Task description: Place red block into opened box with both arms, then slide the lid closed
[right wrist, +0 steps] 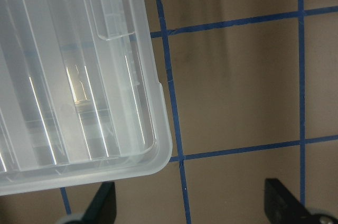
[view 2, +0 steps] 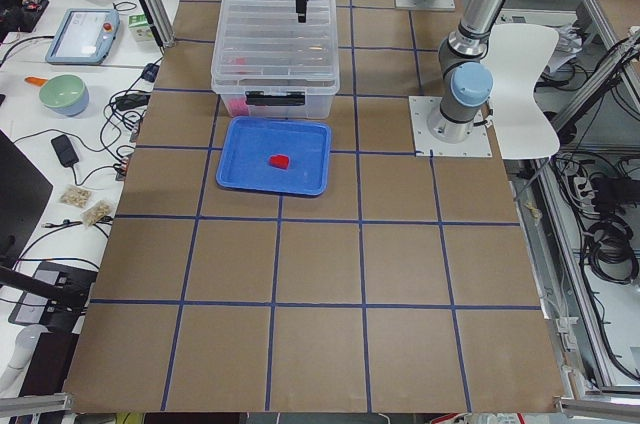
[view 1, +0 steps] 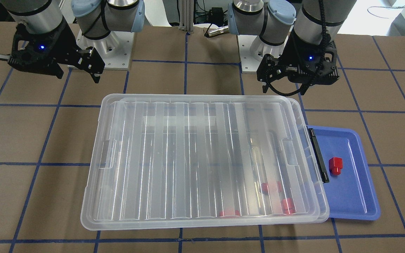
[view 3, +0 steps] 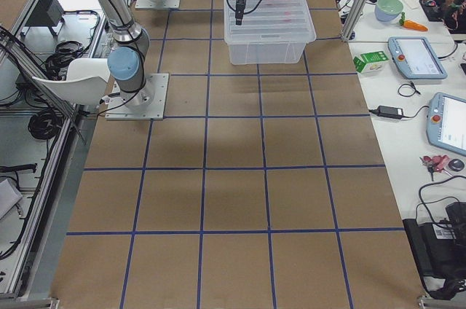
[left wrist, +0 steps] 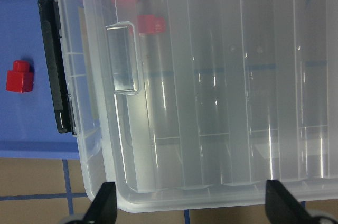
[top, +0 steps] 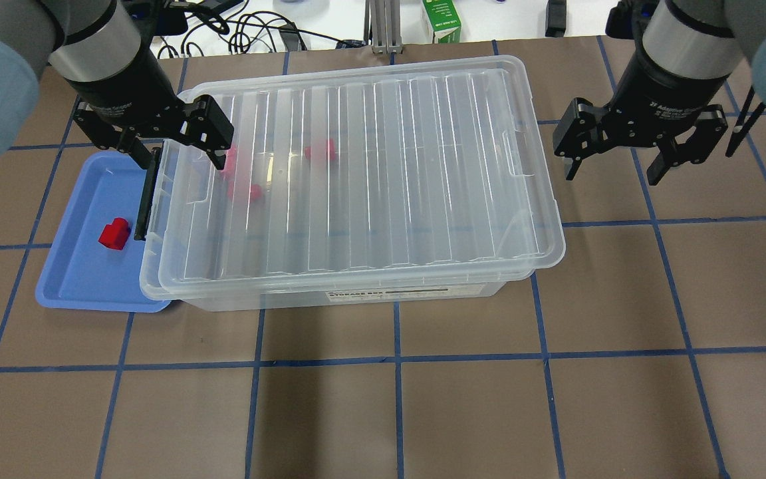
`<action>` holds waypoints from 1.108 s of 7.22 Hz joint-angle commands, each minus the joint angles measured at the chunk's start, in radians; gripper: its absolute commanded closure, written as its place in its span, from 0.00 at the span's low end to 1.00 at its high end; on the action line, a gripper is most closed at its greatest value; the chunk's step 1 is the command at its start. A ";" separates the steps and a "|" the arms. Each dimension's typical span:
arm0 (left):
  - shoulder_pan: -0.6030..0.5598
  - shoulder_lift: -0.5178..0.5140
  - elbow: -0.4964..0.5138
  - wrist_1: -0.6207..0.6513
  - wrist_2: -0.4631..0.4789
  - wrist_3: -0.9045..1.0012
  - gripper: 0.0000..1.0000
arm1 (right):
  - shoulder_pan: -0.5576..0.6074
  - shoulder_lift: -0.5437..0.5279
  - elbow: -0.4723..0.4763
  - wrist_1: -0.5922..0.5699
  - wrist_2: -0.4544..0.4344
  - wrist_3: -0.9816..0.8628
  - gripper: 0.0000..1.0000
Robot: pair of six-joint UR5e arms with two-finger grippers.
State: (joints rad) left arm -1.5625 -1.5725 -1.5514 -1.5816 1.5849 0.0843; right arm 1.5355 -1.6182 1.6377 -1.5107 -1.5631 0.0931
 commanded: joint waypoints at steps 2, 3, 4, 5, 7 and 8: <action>0.201 -0.003 -0.013 -0.008 -0.014 0.254 0.00 | 0.000 0.122 0.031 -0.245 0.008 -0.012 0.00; 0.261 -0.009 -0.018 -0.005 -0.017 0.361 0.00 | 0.000 0.167 0.031 -0.288 0.002 -0.042 0.00; 0.304 -0.027 -0.022 0.006 -0.014 0.414 0.00 | 0.002 0.196 0.027 -0.299 0.001 -0.049 0.00; 0.332 -0.050 -0.032 0.023 -0.013 0.469 0.00 | 0.002 0.230 0.027 -0.351 0.008 -0.052 0.00; 0.361 -0.087 -0.088 0.151 -0.013 0.556 0.00 | 0.002 0.283 0.024 -0.410 0.009 -0.052 0.00; 0.428 -0.102 -0.139 0.217 -0.016 0.624 0.00 | 0.002 0.287 0.024 -0.408 0.009 -0.052 0.00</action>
State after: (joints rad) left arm -1.1955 -1.6532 -1.6365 -1.4463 1.5713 0.6269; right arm 1.5370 -1.3466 1.6616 -1.9078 -1.5543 0.0418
